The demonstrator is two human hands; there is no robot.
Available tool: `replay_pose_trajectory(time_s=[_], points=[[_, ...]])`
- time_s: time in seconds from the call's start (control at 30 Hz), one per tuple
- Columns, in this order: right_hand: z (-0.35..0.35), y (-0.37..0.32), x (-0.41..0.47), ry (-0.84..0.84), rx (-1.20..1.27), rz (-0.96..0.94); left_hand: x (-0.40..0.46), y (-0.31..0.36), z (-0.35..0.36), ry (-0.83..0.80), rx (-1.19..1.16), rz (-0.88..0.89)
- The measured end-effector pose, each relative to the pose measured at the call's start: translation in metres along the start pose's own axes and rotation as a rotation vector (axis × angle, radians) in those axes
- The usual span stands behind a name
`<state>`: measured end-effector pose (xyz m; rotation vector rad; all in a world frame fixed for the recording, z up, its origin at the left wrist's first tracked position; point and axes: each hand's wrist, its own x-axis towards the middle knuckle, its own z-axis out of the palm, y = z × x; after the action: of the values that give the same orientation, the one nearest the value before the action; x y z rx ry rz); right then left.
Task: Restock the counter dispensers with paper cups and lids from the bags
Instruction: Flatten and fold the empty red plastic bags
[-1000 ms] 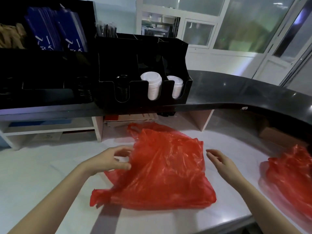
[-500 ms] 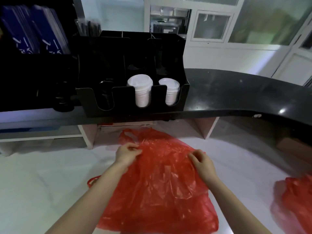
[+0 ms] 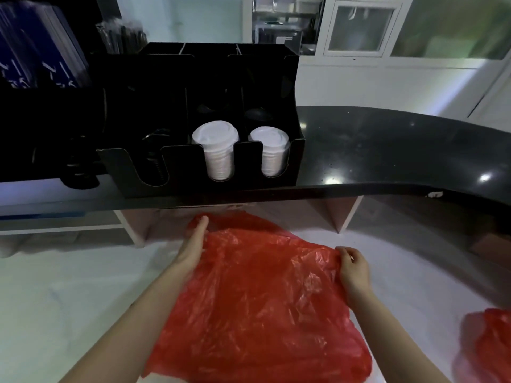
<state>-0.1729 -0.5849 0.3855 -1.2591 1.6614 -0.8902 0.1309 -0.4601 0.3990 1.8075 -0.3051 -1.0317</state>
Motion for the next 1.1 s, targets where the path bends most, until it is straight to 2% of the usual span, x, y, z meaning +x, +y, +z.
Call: replay_pose_trajectory(time_s=[0.07,0.17,0.27,0.33,0.4,0.5,0.57,0.63,0.7,0.73,0.8,0.87,0.93,0.97,1.03,1.1], points=[[0.001,0.001,0.005,0.016,0.03,0.056,-0.001,0.003,0.001,-0.059,-0.003,0.049],[-0.001,0.0,0.009,-0.119,0.058,0.093,-0.001,0.009,-0.002,-0.137,-0.076,0.066],[-0.009,-0.001,0.007,-0.307,0.016,0.068,0.017,0.014,-0.009,0.021,-0.082,0.146],[-0.016,0.005,0.009,-0.28,-0.096,-0.073,0.031,0.018,-0.018,0.135,-0.064,0.184],[-0.019,0.012,0.013,-0.195,-0.173,-0.119,0.04,0.022,-0.022,0.214,-0.076,0.173],[-0.013,0.023,0.018,-0.179,-0.155,-0.047,0.043,0.027,-0.021,0.126,-0.255,0.151],[-0.007,0.03,0.02,-0.148,-0.098,-0.002,0.034,0.032,-0.015,0.094,-0.231,0.199],[-0.003,0.037,0.023,-0.098,-0.036,0.027,0.014,0.029,-0.007,0.172,0.087,0.317],[-0.004,0.042,0.024,-0.095,-0.02,0.029,-0.006,0.013,-0.001,0.279,0.438,0.611],[-0.006,0.041,0.022,-0.101,-0.032,0.018,-0.018,0.004,0.004,0.268,0.563,0.784],[-0.009,0.035,0.019,-0.094,-0.086,-0.041,-0.035,-0.015,0.013,0.07,0.815,0.984],[-0.014,0.026,0.01,-0.002,-0.201,-0.197,-0.05,-0.033,0.025,-0.142,1.107,1.018],[-0.012,0.015,-0.01,0.068,-0.365,-0.465,-0.051,-0.055,0.034,-0.188,1.278,1.017],[-0.006,0.013,-0.022,0.025,-0.463,-0.607,-0.049,-0.065,0.038,-0.197,1.345,0.993],[0.009,0.018,-0.039,-0.179,-0.698,-0.781,-0.045,-0.081,0.043,-0.216,1.479,0.916],[0.018,0.036,-0.039,-0.38,-0.929,-0.751,-0.04,-0.096,0.045,-0.225,1.533,0.878]])
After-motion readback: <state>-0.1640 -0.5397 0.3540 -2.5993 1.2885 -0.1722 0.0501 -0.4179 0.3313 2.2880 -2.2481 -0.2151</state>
